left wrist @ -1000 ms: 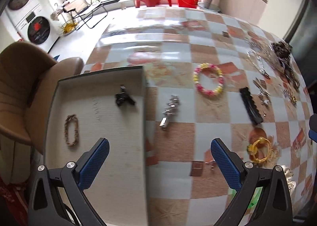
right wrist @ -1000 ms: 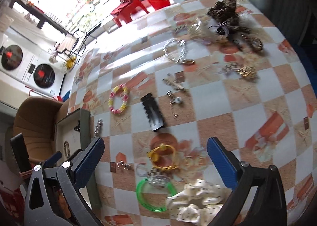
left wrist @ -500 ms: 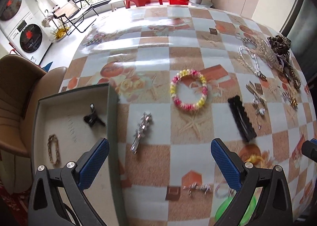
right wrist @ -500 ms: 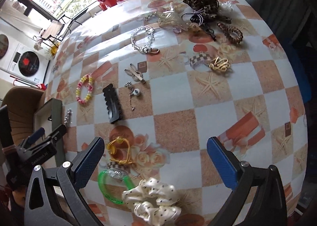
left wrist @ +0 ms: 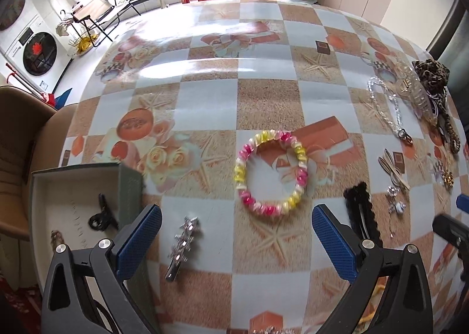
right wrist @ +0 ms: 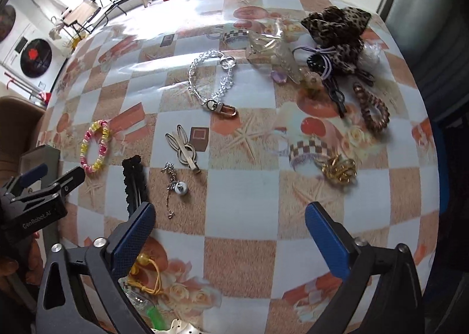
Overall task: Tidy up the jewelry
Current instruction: 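Grasp the pink-yellow beaded bracelet with the left tool while the right tool grasps the polka-dot scrunchie, then carry the bracelet and scrunchie into the tray and release both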
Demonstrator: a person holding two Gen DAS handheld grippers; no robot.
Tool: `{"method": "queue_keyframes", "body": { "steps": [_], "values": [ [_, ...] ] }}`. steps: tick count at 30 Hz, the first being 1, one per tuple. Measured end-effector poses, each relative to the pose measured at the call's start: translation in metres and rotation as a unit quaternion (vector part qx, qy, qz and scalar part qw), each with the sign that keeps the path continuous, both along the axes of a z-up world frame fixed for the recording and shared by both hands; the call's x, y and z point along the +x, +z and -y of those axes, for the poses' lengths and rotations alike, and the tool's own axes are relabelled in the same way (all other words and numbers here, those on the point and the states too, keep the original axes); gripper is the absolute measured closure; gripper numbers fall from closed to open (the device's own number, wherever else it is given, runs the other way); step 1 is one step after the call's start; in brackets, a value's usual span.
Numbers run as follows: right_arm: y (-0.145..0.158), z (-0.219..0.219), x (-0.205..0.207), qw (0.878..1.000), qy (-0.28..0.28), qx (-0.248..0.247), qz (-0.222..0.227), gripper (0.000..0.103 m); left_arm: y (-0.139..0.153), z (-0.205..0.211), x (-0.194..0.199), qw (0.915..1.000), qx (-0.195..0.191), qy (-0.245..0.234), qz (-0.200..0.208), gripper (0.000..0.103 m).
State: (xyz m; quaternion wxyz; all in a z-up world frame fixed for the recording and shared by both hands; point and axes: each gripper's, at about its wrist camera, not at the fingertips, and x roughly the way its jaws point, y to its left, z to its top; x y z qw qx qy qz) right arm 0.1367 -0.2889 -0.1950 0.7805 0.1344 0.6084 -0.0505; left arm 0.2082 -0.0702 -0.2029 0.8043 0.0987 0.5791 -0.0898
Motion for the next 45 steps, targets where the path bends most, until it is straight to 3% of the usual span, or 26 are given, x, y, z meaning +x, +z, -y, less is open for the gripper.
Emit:
{"method": "queue_keyframes", "body": {
  "steps": [5, 12, 16, 22, 26, 31, 41, 45],
  "values": [
    [-0.002, -0.011, -0.017, 0.999, 0.034, 0.04, -0.015, 0.005, -0.017, 0.008, 0.014, 0.9999, 0.009, -0.004, -0.01, 0.0],
    [-0.012, -0.046, -0.072, 0.988, 0.103, 0.098, -0.064, 0.005, -0.028, 0.015, 0.028, 0.9999, -0.005, -0.01, -0.011, 0.0],
    [-0.021, -0.065, -0.094, 0.983, 0.133, 0.088, -0.088, 0.005, -0.029, 0.017, 0.033, 0.9997, -0.015, -0.012, -0.011, 0.0],
    [-0.031, -0.083, -0.106, 0.981, 0.166, 0.035, -0.092, 0.007, -0.029, 0.015, 0.034, 0.9994, -0.031, -0.012, -0.008, 0.004],
    [-0.038, -0.089, -0.11, 0.98, 0.173, 0.013, -0.095, 0.03, -0.024, 0.021, 0.026, 0.9989, -0.034, -0.031, 0.002, 0.018],
    [-0.037, -0.087, -0.113, 0.983, 0.162, 0.01, -0.089, 0.044, -0.019, 0.029, 0.02, 0.9981, -0.038, -0.047, 0.009, 0.033],
    [-0.028, -0.07, -0.109, 0.988, 0.128, 0.027, -0.081, 0.076, -0.012, 0.039, 0.008, 0.9963, -0.045, -0.073, 0.01, 0.081],
    [-0.022, -0.06, -0.108, 0.992, 0.102, 0.038, -0.071, 0.082, -0.009, 0.036, 0.004, 0.9958, -0.056, -0.071, 0.009, 0.081]
  ]
}}
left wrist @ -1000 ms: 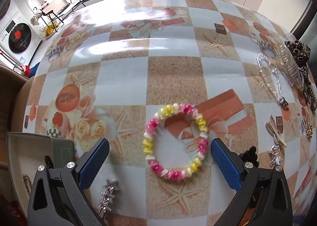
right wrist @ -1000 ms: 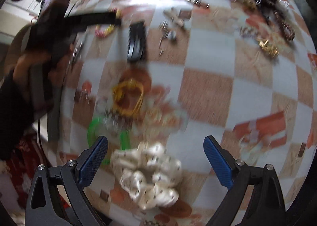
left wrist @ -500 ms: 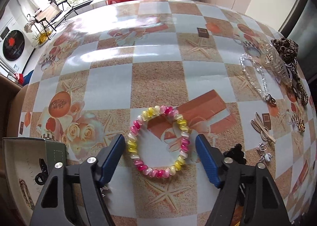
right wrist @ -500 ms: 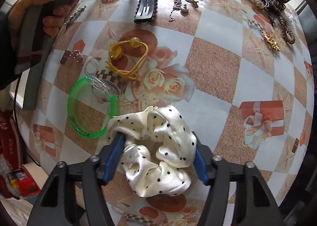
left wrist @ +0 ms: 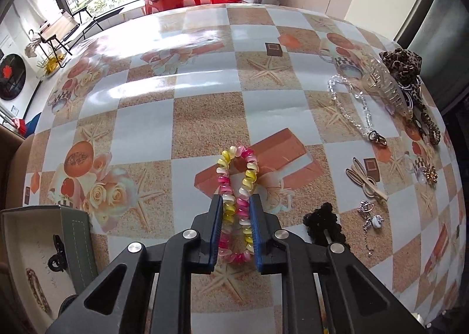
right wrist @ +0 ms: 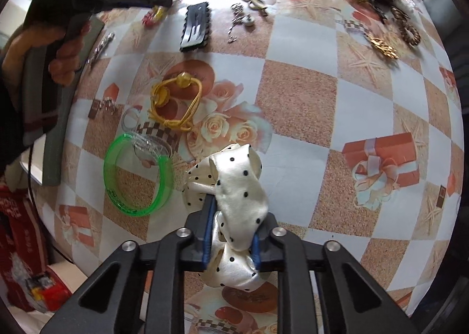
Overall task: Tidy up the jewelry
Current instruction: 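Carry the bracelet and scrunchie into the tray and release both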
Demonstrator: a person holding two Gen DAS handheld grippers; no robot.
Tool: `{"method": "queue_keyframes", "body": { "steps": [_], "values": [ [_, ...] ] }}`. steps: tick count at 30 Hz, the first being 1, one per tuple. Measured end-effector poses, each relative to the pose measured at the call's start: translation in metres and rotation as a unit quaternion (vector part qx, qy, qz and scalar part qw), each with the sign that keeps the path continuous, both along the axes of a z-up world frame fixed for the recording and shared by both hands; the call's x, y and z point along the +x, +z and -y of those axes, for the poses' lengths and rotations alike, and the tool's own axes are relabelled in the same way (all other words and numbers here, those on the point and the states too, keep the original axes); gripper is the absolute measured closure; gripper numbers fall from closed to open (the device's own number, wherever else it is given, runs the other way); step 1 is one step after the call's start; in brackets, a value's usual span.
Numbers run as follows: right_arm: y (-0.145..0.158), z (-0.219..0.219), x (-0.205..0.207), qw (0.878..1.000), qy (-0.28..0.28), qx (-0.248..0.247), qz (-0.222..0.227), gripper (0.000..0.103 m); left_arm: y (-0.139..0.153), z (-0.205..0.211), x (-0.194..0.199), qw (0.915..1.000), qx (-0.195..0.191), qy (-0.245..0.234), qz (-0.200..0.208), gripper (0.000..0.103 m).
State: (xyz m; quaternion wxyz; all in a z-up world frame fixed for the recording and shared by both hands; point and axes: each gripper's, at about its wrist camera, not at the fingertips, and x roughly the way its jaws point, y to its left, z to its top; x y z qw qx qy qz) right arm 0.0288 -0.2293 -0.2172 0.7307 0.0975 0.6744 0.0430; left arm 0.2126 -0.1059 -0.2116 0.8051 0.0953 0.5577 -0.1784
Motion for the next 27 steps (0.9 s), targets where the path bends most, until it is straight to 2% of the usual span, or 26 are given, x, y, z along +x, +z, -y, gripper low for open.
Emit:
{"method": "queue_keyframes", "body": {
  "steps": [8, 16, 27],
  "values": [
    [0.021, 0.035, 0.001, 0.998, -0.059, 0.017, 0.01, 0.084, 0.02, -0.01, -0.016, 0.9998, -0.019, 0.003, 0.01, 0.082],
    [0.036, 0.039, -0.006, 0.994, -0.103, 0.035, 0.029, 0.084, 0.048, -0.025, -0.04, 0.9988, -0.043, 0.006, 0.021, 0.084],
    [0.063, 0.012, 0.013, 0.993, -0.089, 0.038, 0.066, 0.084, 0.085, -0.075, -0.062, 0.9951, -0.076, 0.046, 0.042, 0.084]
  ]
}}
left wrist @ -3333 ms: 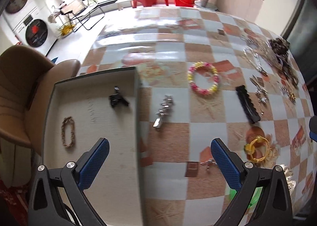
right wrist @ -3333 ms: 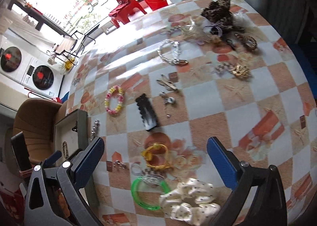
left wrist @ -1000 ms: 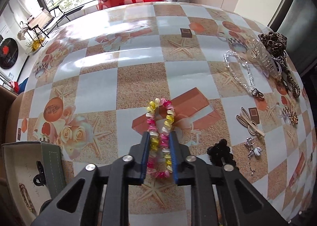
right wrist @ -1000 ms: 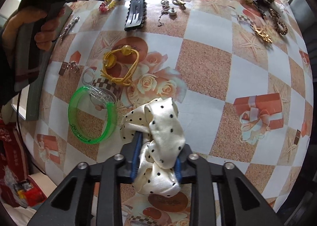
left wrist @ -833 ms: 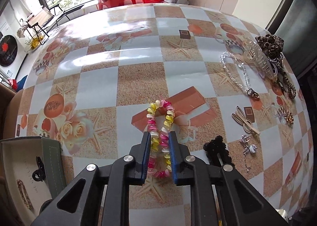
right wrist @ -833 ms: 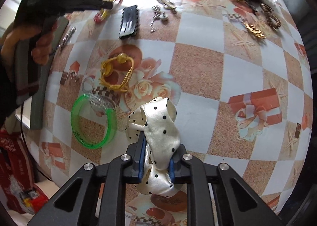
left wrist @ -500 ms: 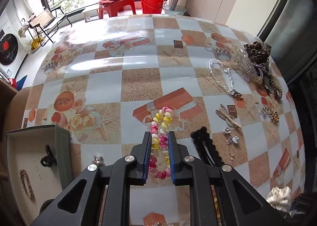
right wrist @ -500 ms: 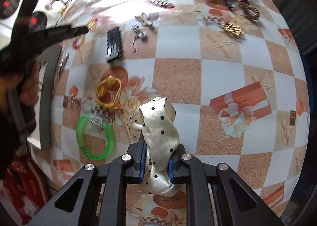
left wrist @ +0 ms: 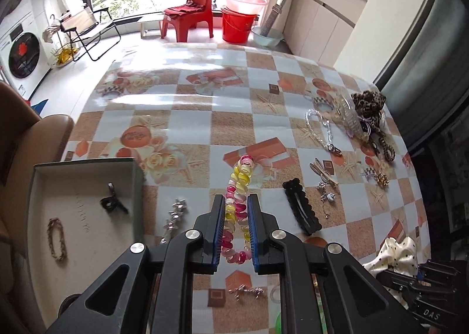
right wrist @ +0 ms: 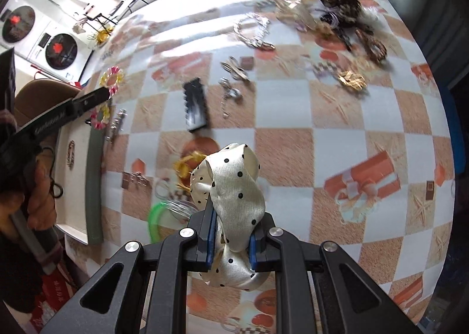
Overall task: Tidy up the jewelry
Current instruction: 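Carry the bracelet and scrunchie into the tray and release both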
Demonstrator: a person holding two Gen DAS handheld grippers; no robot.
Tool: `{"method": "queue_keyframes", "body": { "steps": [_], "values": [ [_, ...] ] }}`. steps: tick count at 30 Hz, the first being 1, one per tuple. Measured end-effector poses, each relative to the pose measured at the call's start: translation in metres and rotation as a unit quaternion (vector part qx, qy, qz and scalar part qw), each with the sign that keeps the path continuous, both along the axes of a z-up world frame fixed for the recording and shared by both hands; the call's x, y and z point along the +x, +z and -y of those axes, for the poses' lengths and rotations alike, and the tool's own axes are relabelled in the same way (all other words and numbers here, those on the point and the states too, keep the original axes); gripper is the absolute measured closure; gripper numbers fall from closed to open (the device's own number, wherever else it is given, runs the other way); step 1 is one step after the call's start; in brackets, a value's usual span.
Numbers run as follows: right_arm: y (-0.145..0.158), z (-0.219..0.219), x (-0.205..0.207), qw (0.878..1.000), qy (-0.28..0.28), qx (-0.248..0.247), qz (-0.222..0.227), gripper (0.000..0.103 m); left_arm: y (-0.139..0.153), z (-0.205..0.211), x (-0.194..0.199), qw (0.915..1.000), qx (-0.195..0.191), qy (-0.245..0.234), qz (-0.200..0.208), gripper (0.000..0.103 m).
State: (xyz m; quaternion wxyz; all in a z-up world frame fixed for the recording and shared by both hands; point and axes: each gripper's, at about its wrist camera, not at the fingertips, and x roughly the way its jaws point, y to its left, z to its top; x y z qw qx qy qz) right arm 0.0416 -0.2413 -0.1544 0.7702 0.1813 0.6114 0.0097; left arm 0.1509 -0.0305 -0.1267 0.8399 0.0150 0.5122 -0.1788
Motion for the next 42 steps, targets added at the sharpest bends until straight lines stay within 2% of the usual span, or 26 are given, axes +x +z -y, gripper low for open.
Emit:
{"method": "queue_keyframes", "body": {
  "steps": [12, 22, 25, 26, 27, 33, 42],
  "values": [
    [0.026, -0.069, 0.047, 0.997, 0.068, 0.008, 0.039, 0.084, 0.024, -0.095, -0.021, 0.9964, -0.003, 0.082, 0.019, 0.084],
    [0.037, -0.172, 0.101, 0.982, 0.173, 0.02, 0.069, 0.084, 0.004, -0.194, -0.041, 0.9835, 0.025, 0.179, 0.0, 0.084],
    [0.033, -0.202, 0.115, 0.978, 0.195, 0.03, 0.068, 0.084, -0.005, -0.211, -0.046, 0.9799, 0.037, 0.196, -0.005, 0.084],
    [0.031, -0.21, 0.12, 0.977, 0.201, 0.034, 0.067, 0.084, -0.009, -0.216, -0.047, 0.9788, 0.041, 0.201, -0.007, 0.093],
    [0.028, -0.221, 0.125, 0.976, 0.207, 0.038, 0.065, 0.084, -0.013, -0.22, -0.048, 0.9781, 0.045, 0.203, -0.01, 0.095],
    [0.01, -0.268, 0.155, 0.971, 0.229, 0.05, 0.058, 0.084, -0.04, -0.235, -0.047, 0.9726, 0.062, 0.222, -0.03, 0.095],
    [-0.031, -0.307, 0.192, 0.972, 0.23, 0.049, 0.03, 0.084, -0.06, -0.241, -0.045, 0.9718, 0.062, 0.223, -0.043, 0.095]
  ]
}}
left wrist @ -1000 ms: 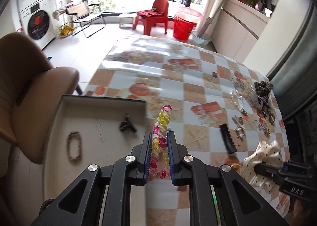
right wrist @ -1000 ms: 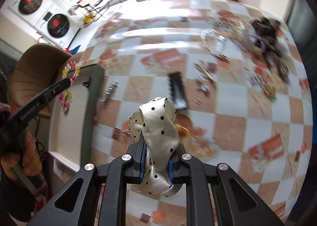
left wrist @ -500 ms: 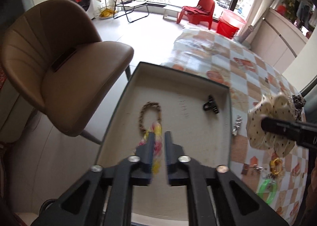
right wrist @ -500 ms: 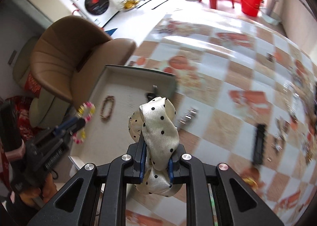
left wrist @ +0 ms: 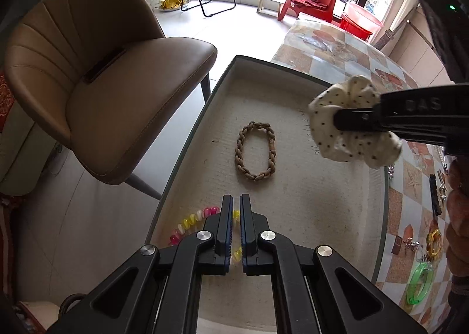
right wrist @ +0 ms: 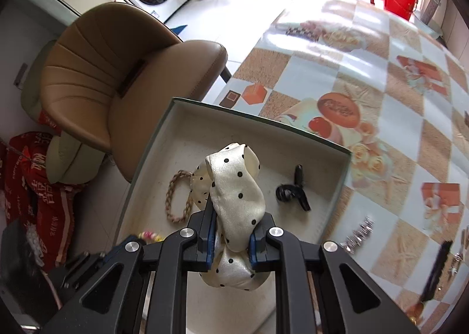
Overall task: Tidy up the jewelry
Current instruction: 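Carry the bracelet and scrunchie into the tray and release both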
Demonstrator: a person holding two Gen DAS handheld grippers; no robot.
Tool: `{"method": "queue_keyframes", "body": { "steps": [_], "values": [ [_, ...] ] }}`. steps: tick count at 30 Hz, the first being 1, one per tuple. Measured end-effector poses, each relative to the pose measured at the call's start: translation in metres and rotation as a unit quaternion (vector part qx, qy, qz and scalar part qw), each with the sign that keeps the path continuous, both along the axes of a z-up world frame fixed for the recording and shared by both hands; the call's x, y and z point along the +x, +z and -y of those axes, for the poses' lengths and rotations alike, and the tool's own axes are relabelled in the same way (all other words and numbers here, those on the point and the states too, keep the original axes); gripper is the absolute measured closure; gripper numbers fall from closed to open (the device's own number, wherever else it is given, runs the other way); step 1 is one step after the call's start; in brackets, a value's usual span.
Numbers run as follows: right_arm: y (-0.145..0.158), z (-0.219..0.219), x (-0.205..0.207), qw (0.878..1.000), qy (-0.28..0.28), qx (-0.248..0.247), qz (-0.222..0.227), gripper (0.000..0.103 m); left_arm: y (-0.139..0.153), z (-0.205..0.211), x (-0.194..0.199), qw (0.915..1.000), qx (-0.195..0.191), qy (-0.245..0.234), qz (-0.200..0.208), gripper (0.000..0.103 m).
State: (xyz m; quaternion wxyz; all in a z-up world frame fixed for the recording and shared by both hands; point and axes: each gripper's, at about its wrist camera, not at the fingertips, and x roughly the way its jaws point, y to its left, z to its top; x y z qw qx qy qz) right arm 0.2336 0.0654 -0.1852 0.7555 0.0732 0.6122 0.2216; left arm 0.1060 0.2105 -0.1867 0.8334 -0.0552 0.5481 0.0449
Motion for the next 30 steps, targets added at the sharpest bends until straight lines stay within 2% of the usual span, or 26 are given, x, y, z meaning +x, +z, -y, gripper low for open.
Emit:
{"method": "queue_keyframes", "body": {
  "steps": [4, 9, 12, 13, 17, 22, 30],
  "values": [
    [-0.016, -0.01, 0.007, 1.0, 0.003, -0.008, -0.008, 0.084, -0.006, 0.002, 0.003, 1.0, 0.003, -0.003, -0.004, 0.094],
    [-0.033, -0.016, 0.01, 0.999, 0.0, -0.023, -0.024, 0.079, -0.007, 0.003, 0.003, 0.9999, 0.011, 0.001, -0.009, 0.094],
    [-0.034, -0.014, 0.011, 0.999, -0.003, -0.024, -0.027, 0.067, -0.008, 0.004, 0.002, 0.9997, 0.019, 0.002, -0.015, 0.094],
    [-0.031, -0.013, 0.01, 0.999, -0.003, -0.026, -0.026, 0.059, -0.009, 0.004, 0.002, 0.9996, 0.02, 0.003, -0.017, 0.094],
    [-0.021, -0.006, 0.008, 1.0, -0.007, -0.017, -0.02, 0.04, -0.007, 0.004, 0.001, 0.9994, 0.026, 0.004, -0.02, 0.094],
    [-0.001, 0.003, 0.004, 1.0, -0.018, 0.009, -0.014, 0.024, -0.003, 0.006, 0.002, 0.9991, 0.034, 0.005, -0.024, 0.094],
    [0.028, 0.042, -0.014, 0.997, -0.059, 0.043, -0.008, 0.022, 0.001, 0.013, 0.001, 0.999, 0.034, 0.003, -0.03, 0.094]
  ]
}}
